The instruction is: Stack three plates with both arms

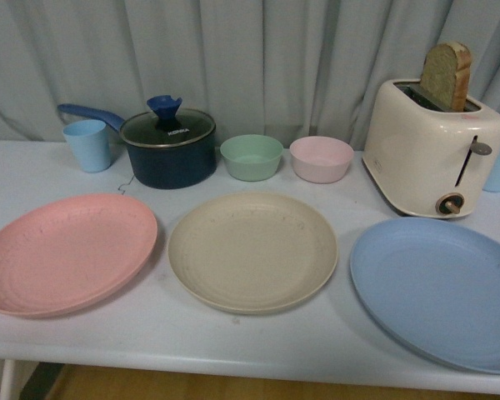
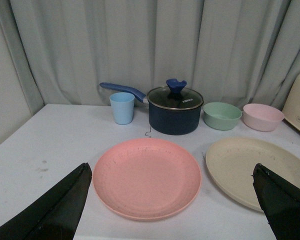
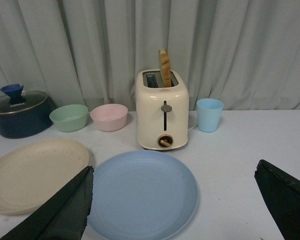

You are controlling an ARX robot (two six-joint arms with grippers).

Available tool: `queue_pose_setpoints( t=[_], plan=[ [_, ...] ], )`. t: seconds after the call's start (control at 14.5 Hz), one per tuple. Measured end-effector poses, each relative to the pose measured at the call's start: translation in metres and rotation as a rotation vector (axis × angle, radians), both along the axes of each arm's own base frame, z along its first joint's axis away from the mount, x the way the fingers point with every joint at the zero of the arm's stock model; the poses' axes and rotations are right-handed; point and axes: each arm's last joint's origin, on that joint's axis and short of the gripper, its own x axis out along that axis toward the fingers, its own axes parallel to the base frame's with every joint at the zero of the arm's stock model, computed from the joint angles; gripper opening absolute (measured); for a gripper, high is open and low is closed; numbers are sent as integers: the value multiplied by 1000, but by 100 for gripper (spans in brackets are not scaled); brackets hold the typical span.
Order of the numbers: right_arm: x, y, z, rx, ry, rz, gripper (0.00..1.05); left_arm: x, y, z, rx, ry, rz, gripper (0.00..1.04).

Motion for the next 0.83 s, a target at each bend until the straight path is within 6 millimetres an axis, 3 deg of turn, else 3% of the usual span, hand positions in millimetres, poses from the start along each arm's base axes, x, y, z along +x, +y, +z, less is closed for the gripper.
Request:
queue_pose_setpoints(
  t=[0.83],
  plan=[
    [0, 0, 0, 0, 0, 0, 98, 0, 0, 0, 0, 0, 0, 98]
  ],
)
